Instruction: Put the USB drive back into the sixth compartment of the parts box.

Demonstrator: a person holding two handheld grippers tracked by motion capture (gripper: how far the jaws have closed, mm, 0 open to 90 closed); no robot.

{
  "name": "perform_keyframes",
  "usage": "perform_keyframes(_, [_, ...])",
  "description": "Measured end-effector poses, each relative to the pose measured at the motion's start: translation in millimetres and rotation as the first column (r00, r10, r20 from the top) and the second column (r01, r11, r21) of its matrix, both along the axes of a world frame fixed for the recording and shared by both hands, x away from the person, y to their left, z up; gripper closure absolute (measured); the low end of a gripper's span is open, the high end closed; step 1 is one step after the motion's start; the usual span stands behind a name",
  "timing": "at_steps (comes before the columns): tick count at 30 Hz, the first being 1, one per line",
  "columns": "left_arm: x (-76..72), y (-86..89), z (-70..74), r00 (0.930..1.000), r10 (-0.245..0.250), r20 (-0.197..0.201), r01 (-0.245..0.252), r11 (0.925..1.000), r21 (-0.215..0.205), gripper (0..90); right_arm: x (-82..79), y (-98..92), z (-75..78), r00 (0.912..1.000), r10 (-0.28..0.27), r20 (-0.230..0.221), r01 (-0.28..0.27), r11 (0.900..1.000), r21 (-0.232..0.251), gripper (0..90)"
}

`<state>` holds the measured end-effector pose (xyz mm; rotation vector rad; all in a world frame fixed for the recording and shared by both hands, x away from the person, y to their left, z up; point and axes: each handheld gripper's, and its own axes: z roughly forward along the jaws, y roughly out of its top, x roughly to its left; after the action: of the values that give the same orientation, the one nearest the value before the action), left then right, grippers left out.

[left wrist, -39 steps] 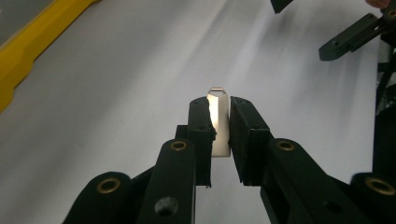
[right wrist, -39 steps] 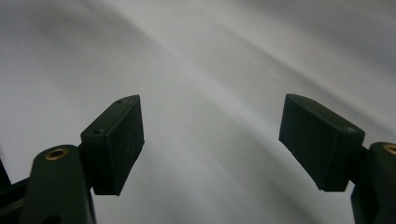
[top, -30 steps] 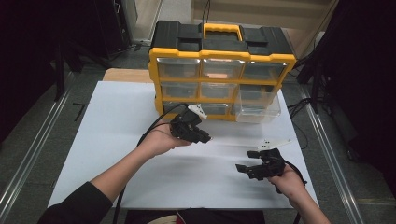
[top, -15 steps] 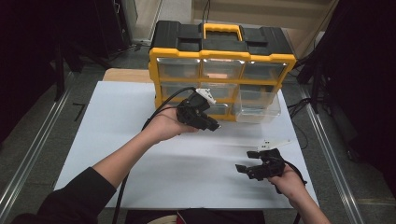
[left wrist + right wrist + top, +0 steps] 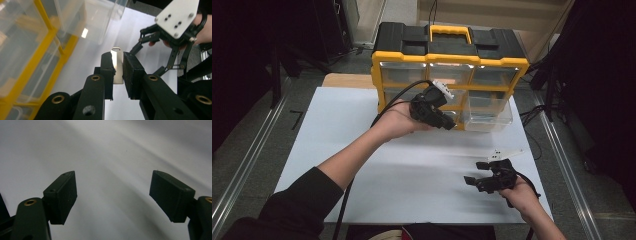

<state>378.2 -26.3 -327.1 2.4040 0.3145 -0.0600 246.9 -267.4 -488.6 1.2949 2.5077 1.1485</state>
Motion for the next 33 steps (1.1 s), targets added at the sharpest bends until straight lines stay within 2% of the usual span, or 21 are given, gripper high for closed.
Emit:
perform_keyframes(5, [2.9,-8.6,8.5,0.9999,-0.003,0.011,0.003,1.0,0.005,79.9,0.2,0.1,-0.2,1.0,-0.006,-0.006,0.006,1.0,-0.001,20.3])
perform_keyframes(11, [3.2,-17.9,19.0,0.9998,-0.011,0.015,0.011,0.9997,-0.02,79.9,0.3,0.1,0.2,0.9999,-0.007,-0.008,0.007,1.0,-0.003,20.3])
perform_keyframes(14, [5.9,-23.9,24.1,0.9996,-0.012,0.026,0.012,0.9999,-0.006,79.9,0.2,0.3,0.3,1.0,-0.003,-0.005,0.003,1.0,-0.005,20.3])
perform_keyframes(20, [12.0,-31.7,32.2,0.9997,-0.013,0.02,0.013,0.9998,-0.016,79.9,-0.4,0.8,1.0,1.0,0.003,-0.003,-0.003,1.0,-0.003,20.3])
perform_keyframes(27, [16.9,-40.5,38.2,0.9994,-0.017,0.029,0.018,0.9996,-0.02,79.9,-0.7,1.4,1.4,1.0,0.002,-0.001,-0.002,1.0,-0.004,20.3])
perform_keyframes(33, [21.1,-48.4,36.6,0.9997,-0.01,0.022,0.011,0.9997,-0.021,79.9,-0.7,1.1,2.3,1.0,0.002,0.004,-0.002,1.0,0.001,20.3])
